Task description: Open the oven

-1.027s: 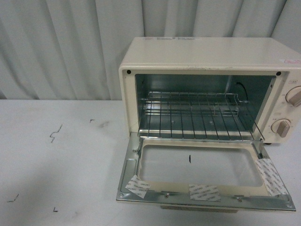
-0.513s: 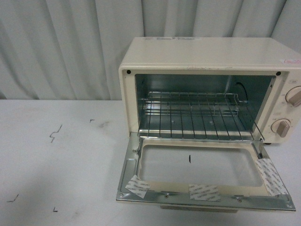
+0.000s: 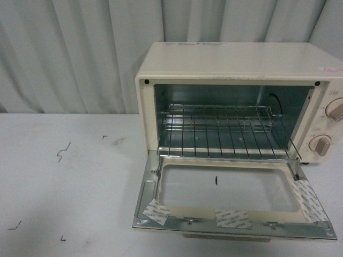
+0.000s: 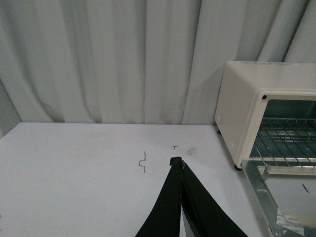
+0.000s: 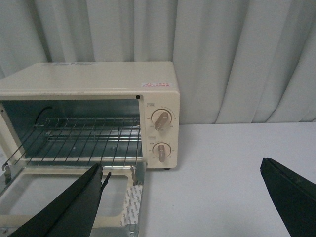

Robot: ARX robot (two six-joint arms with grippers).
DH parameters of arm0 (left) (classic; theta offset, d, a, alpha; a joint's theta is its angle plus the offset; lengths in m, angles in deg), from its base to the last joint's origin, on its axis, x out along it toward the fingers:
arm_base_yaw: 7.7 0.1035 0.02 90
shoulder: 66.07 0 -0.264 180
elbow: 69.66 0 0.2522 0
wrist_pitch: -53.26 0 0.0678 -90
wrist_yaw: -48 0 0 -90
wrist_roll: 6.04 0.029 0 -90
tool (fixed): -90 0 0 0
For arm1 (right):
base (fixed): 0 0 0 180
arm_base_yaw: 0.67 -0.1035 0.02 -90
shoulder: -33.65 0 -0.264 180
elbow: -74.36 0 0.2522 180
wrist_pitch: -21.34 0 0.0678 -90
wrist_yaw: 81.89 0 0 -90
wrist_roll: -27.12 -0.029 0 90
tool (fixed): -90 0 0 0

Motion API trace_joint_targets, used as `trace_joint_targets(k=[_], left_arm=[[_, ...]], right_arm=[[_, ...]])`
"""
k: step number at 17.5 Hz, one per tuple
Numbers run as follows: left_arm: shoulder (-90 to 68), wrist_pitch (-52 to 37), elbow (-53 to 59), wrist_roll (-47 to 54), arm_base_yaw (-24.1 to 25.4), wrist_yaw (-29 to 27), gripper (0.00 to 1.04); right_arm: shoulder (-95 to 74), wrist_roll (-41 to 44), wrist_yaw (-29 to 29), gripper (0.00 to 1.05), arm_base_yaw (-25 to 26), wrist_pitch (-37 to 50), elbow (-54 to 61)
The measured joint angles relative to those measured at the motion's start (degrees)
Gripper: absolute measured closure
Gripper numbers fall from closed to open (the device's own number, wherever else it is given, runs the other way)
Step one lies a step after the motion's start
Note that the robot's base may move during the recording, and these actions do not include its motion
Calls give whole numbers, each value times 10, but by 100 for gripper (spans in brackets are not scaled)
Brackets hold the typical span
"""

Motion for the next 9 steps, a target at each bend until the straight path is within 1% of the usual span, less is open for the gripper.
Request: trace_joint_targets(k=[1,3,4,7,9], left_arm=[[0,0,0,0,0,0,103],[0,0,0,0,0,0,86],[0,0,0,0,0,0,75],[0,0,0,0,0,0,48],[0,0,0,0,0,0,32]], right_arm=[[0,0,0,6,0,0,0],[0,0,0,6,0,0,0],[0,0,0,6,0,0,0],[0,0,0,6,0,0,0],[0,0,0,6,0,0,0]])
